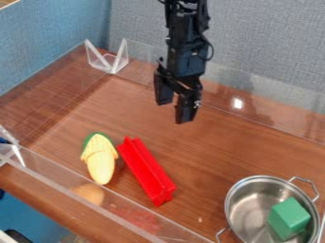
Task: Put the red object to the left side of the table
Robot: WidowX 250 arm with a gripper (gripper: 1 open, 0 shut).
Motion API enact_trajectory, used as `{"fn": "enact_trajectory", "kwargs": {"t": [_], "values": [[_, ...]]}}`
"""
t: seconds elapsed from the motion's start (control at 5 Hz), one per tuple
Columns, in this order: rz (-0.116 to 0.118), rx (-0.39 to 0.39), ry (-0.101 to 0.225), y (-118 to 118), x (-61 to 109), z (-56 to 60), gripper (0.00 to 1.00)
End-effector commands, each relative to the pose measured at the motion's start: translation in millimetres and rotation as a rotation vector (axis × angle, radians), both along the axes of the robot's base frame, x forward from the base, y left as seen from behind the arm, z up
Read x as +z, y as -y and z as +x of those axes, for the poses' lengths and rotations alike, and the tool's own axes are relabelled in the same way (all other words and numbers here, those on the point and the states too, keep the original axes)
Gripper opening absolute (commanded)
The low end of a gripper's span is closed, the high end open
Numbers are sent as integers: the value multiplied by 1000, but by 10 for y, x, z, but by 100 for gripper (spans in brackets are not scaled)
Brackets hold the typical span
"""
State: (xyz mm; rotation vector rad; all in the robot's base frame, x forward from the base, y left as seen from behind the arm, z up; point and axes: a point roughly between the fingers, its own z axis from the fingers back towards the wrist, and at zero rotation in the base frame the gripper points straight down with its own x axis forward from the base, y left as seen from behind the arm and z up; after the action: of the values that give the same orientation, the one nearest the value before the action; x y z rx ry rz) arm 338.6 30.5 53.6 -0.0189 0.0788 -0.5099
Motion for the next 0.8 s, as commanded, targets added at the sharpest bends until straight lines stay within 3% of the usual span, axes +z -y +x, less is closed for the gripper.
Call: {"fn": "enact_trajectory", "kwargs": {"t": [0.0, 0.6], "values": [[8, 0, 56, -27, 145, 108, 100], [13, 19, 58, -74, 118, 163, 100]]}}
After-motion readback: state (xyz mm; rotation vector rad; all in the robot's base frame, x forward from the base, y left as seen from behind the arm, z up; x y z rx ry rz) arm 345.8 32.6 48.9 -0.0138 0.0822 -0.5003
